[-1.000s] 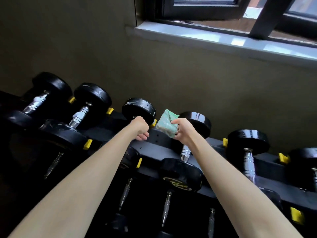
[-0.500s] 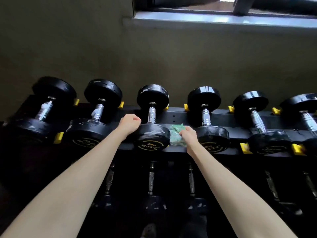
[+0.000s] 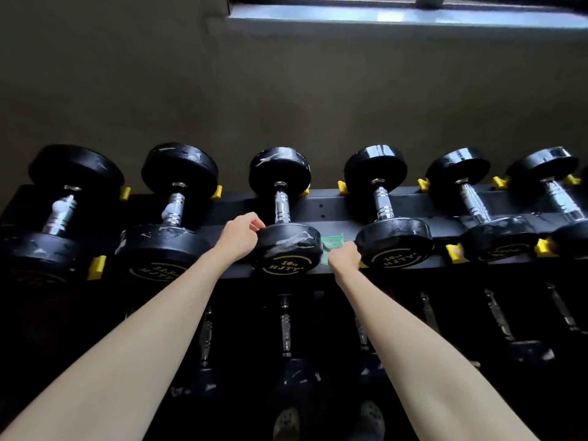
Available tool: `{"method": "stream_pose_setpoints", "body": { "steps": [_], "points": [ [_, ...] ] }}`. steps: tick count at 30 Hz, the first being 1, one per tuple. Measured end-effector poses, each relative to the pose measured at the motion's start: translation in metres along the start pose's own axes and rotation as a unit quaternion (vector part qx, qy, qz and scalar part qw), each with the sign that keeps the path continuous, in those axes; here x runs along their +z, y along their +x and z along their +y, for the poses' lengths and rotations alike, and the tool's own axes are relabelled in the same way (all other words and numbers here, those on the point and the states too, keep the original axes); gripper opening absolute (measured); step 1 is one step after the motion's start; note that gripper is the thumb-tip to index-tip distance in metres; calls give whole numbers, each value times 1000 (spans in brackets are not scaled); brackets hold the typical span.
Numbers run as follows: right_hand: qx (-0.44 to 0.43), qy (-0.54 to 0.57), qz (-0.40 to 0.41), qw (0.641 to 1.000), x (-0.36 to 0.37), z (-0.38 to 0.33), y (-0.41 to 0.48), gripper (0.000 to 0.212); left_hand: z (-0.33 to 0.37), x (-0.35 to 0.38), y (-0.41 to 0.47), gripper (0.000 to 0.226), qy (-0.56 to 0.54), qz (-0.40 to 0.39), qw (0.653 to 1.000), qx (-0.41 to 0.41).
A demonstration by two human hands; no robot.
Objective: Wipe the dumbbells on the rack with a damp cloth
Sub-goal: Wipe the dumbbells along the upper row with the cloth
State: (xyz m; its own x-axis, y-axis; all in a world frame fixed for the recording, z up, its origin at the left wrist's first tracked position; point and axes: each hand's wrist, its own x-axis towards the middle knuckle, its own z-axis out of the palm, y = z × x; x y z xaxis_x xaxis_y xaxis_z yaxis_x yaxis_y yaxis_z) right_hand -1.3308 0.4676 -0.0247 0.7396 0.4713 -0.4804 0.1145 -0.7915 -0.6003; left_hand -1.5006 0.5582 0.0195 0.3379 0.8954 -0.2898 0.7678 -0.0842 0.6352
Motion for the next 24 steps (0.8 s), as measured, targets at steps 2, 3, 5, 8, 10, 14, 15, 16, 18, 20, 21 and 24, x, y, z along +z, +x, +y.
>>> {"method": "stream_pose_setpoints", "body": {
  "steps": [2, 3, 5, 8, 10, 14, 15, 16, 18, 20, 21, 24],
  "points": [
    [11, 23, -30, 999, 0, 1, 1, 33, -3, -1, 3, 37, 5, 1, 1000, -3],
    [7, 38, -33, 999, -2, 1, 1, 32, -4, -1, 5, 36, 4, 3, 1000, -5],
    [-9, 62, -24, 998, -7, -1, 1, 30, -5, 0, 6, 37, -9, 9, 1000, -12],
    [-52, 87, 4, 995, -17, -11, -10, 30, -3, -1, 4, 42, -28, 13, 999, -26],
    [-107, 84, 29, 990, -21, -19, -24, 30, -4, -1, 5, 44, -51, 8, 998, -35],
    [-238, 38, 74, 968, -13, -29, -61, 28, -12, -6, 2, 49, -154, -17, 986, -61],
    [-266, 30, 80, 960, -9, -30, -68, 28, -14, -6, -1, 50, -185, -29, 980, -66],
    [-293, 22, 82, 952, -3, -30, -74, 27, -14, -7, -3, 52, -214, -41, 974, -69],
    [-352, -2, 82, 933, 8, -30, -84, 28, -12, -11, -8, 52, -252, -62, 963, -76],
    [-408, -36, 82, 909, 18, -30, -92, 30, -11, -16, -12, 56, -278, -80, 953, -89],
    [-427, -51, 84, 899, 22, -29, -95, 31, -12, -18, -13, 59, -293, -93, 946, -98],
    [-481, -81, 84, 869, 31, -24, -100, 28, -15, -24, -15, 67, -319, -125, 933, -113]
  ]
}}
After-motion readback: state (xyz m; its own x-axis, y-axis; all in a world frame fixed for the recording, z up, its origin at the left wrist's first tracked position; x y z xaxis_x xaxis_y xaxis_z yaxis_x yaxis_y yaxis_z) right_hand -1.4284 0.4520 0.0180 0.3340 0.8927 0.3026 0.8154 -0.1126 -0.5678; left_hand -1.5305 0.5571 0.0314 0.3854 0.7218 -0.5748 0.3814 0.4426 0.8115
